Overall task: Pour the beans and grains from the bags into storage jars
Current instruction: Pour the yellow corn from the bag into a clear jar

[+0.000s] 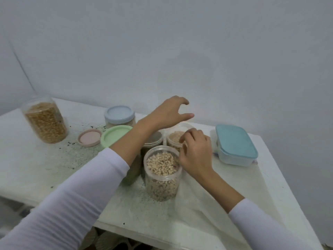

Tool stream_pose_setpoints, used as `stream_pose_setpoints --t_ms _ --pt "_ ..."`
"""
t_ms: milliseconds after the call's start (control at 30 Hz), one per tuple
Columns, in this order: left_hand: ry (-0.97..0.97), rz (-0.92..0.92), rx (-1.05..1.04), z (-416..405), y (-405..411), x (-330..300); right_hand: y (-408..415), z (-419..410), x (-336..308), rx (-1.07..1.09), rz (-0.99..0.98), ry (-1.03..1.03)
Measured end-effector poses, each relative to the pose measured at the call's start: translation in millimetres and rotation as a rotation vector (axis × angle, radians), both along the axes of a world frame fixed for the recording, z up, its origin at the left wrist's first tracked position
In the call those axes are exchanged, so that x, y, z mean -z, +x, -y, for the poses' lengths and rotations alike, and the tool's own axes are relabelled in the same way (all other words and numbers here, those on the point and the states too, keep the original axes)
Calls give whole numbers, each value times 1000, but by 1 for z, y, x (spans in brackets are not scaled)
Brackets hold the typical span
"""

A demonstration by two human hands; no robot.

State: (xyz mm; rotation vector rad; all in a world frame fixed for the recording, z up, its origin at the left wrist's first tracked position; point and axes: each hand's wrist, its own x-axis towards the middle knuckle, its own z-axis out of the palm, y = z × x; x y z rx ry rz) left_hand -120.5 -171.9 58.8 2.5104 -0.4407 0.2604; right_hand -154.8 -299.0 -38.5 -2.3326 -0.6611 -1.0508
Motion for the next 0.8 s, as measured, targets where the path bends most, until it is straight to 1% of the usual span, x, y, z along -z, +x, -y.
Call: stream_pose_setpoints --t_ms 67,167,233,300,433,500,567,667,700,800 --pt "-84 86 -29 -17 -11 -19 1 -18 -30 -22 10 39" --pt "-178 158 -78 -58 -26 -37 2 -44 -69 -19 25 45" --pt "-250 218 -149 -99 -33 -45 3 -72 -90 -70 32 11" --pt "-323 274 -229 -139 -37 -50 4 -103 -110 -115 -15 -56" --pt "-367 311 -416 -232 -43 -45 15 -195 -133 -180 -241 -381" --pt "-359 312 -494 -275 -41 -37 23 -242 -134 -219 -380 -485" --pt "-359 311 -572 -315 -37 -27 34 -287 -127 -218 -498 -682" --pt "-398 279 -680 -374 -30 -7 52 -349 -101 -247 -730 -1012" --pt "-414 257 -705 -390 -26 2 58 -361 -90 -239 -803 -1084" --pt "-493 148 -713 -428 -17 30 73 -383 -48 -143 -950 -1149"
